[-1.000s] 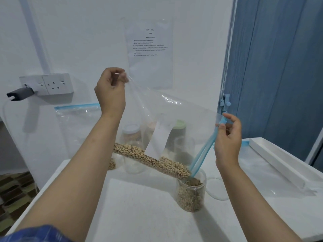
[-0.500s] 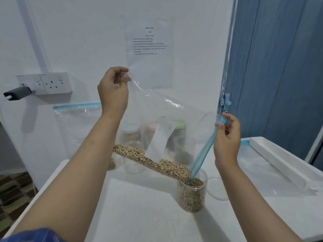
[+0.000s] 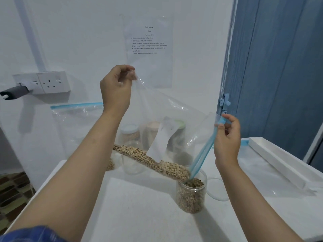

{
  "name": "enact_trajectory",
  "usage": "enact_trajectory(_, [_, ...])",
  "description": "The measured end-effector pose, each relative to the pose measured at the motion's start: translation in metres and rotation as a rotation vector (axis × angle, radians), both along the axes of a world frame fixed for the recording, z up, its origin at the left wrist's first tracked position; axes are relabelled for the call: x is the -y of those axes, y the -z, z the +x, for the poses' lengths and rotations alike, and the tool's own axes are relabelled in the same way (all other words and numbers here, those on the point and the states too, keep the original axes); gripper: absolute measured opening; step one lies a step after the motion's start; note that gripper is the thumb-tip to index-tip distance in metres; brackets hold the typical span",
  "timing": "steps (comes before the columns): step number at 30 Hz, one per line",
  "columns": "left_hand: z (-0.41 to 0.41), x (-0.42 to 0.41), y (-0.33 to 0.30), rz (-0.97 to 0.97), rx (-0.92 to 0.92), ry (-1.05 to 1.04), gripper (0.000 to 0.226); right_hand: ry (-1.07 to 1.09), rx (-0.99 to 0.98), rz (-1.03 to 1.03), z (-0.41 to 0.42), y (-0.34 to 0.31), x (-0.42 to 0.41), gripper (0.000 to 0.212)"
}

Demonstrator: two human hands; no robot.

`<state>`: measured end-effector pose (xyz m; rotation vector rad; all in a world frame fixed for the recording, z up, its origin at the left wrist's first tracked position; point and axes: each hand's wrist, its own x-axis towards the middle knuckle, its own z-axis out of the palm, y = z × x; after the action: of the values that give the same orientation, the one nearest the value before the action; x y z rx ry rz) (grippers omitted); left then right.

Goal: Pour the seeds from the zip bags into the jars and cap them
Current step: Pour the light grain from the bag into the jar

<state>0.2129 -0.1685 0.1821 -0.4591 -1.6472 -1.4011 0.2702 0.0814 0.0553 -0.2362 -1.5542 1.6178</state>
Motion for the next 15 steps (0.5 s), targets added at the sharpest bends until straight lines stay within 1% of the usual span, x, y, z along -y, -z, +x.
enact_trajectory(4, [0.0008, 0.0006, -0.004, -0.025, -0.003, 0.002, 0.015, 0.001, 0.002, -0.008, -0.0012, 0.0026, -0.0001, 0.03])
enact_trajectory(10, [-0.0019, 0.0014, -0.0052, -0.059, -0.002, 0.021, 0.012, 0.007, 0.007, -0.012, -0.0013, 0.0037, 0.0004, 0.032])
enact_trajectory(15, [-0.005, 0.0054, -0.0039, -0.018, 0.012, 0.038, 0.02, 0.012, -0.009, -0.013, -0.0002, 0.0053, -0.0013, 0.028])
